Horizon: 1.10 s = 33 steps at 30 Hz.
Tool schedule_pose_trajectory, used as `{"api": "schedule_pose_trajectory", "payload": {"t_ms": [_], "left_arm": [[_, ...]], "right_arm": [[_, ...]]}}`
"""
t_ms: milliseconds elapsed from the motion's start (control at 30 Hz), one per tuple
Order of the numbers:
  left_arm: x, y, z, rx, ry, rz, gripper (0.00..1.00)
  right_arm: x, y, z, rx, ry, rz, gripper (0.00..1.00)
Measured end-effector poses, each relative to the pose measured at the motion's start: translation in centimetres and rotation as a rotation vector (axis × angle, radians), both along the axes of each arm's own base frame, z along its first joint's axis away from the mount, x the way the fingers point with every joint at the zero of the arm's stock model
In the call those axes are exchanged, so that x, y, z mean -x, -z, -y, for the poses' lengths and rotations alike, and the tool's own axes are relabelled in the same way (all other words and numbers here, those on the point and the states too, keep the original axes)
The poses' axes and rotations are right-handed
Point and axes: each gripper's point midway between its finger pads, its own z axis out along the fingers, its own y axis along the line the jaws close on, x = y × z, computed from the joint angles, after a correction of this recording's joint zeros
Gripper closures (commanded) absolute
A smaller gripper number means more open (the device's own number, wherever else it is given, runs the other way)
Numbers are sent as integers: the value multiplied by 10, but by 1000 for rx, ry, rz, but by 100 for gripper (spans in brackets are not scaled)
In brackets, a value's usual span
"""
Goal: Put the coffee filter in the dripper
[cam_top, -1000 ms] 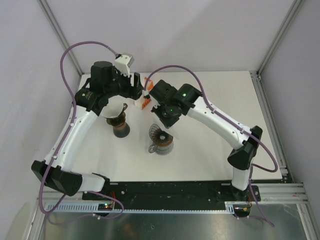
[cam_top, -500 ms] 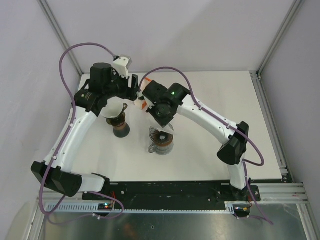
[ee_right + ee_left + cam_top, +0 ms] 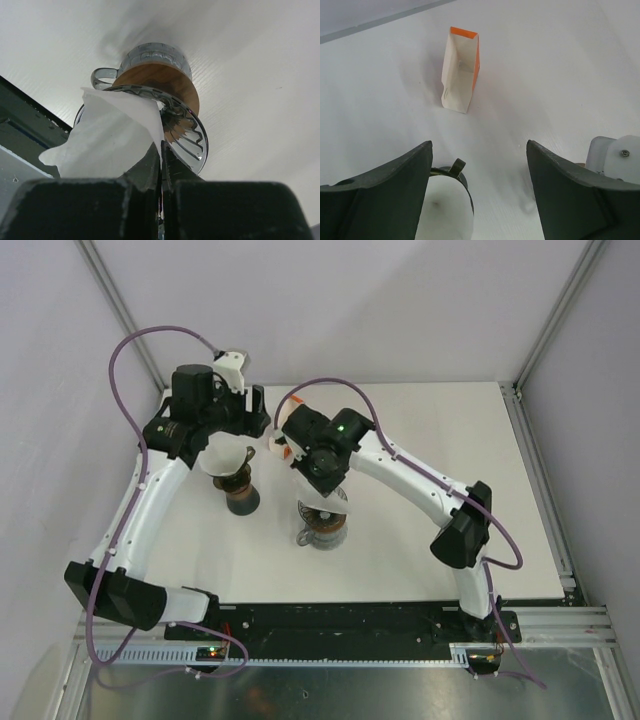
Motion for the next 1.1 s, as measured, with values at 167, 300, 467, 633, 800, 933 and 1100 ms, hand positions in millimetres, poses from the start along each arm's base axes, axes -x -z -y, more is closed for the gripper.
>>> {"api": "schedule_pose_trajectory", "payload": {"t_ms": [167, 300, 467, 633, 800, 933, 1100], "left_arm": [[-2, 4, -5, -2, -14, -8, 20], [-3, 4, -6, -2, -17, -10, 20], [-2, 8, -7, -2, -17, -19, 21], [-2, 8, -6, 3, -9, -21, 21], [-2, 8, -4, 6, -2, -22, 21], [-1, 8, -4, 7, 0, -23, 21], [-1, 8, -4, 8, 1, -23, 21]], "right_arm": [[-1, 10, -2, 23, -7, -14, 100], [-2, 17, -2, 39, -13, -23, 100], [0, 20, -1, 43, -21, -32, 100], [2, 24, 0, 52, -25, -43, 100], [3, 27, -1, 57, -28, -53, 100], [2, 32, -1, 65, -28, -61, 100], [3, 35, -1, 69, -29, -69, 100]]}}
